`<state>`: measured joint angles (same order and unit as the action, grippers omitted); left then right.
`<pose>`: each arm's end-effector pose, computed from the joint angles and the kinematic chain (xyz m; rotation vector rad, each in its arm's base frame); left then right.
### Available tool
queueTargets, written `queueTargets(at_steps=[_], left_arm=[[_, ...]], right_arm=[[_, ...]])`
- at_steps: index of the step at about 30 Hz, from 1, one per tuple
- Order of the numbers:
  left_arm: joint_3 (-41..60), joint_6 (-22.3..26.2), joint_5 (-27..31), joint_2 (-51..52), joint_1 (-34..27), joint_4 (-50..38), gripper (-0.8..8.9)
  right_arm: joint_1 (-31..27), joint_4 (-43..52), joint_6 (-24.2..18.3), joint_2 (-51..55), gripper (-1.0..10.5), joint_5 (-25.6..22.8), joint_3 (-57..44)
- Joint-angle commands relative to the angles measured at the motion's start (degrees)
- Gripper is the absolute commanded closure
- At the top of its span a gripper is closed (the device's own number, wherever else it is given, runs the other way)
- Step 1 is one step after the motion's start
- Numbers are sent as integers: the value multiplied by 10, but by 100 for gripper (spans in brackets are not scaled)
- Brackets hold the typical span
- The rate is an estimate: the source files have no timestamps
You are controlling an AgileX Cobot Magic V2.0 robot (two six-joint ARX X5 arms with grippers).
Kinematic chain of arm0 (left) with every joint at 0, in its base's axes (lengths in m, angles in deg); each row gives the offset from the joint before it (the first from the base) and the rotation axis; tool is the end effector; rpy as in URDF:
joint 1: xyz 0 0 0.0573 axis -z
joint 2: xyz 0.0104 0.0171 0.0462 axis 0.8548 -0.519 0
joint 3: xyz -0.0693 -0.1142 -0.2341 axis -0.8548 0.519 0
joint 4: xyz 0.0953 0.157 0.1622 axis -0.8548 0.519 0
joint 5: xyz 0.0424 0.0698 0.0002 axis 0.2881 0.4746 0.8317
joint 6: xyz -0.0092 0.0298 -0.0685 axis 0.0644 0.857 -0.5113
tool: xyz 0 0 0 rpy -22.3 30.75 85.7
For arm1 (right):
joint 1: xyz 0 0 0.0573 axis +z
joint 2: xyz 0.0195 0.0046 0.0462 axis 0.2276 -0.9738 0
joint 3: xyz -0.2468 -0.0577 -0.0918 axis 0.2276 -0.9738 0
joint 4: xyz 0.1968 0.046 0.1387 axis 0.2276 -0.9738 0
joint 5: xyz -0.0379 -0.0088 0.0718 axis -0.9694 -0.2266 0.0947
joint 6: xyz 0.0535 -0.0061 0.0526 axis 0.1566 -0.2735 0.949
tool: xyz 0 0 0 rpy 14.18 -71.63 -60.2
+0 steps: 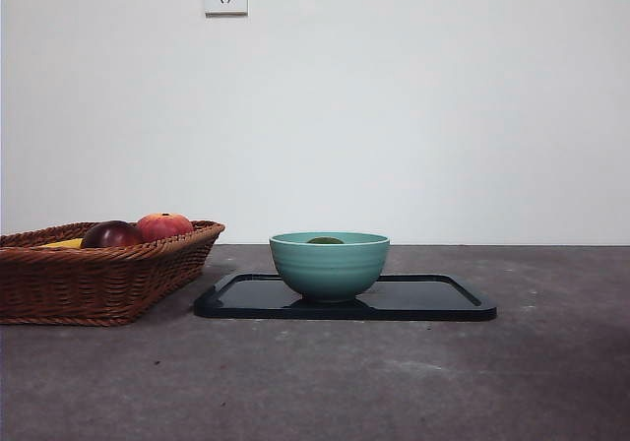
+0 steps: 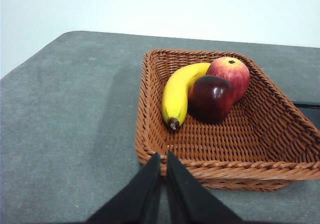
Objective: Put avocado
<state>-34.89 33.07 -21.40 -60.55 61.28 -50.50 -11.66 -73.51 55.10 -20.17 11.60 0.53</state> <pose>0.1125 -0.0035 0.1517 -0.0609 0.1555 -0.0124 0.1136 -0.0032 0.1484 -0.0661 0.1517 -0.0738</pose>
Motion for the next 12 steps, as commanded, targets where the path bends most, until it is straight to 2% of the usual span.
queueTargets(at_steps=[1,12], left_arm=[[12,-1,1,1,1,3,795],[12,-1,1,1,1,3,795]], right_arm=[[0,-7,-7,0,927,0,-3],[0,2,-6,0,927,0,-3]])
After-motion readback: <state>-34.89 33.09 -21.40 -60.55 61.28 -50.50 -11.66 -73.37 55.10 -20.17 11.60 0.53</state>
